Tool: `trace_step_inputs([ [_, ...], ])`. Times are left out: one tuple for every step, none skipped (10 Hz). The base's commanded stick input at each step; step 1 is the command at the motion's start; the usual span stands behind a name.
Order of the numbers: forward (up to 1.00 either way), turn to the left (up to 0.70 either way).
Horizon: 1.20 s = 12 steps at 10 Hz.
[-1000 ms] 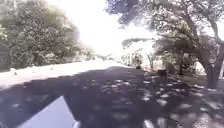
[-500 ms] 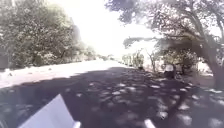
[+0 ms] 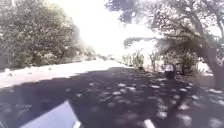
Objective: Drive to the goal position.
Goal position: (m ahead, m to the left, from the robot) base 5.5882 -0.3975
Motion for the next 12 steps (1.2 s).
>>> trace_step_inputs([
  [0.19,0.0],
  [0.32,0.0],
  [0.45,0.0],
  [0.5,0.0],
  [0.5,0.0],
  [0.5,0.0],
  [0.5,0.0],
  [0.5,-0.02],
  [0.5,-0.15],
  [0.5,-0.41],
  [0.5,-0.5],
  [0.5,-0.5],
])
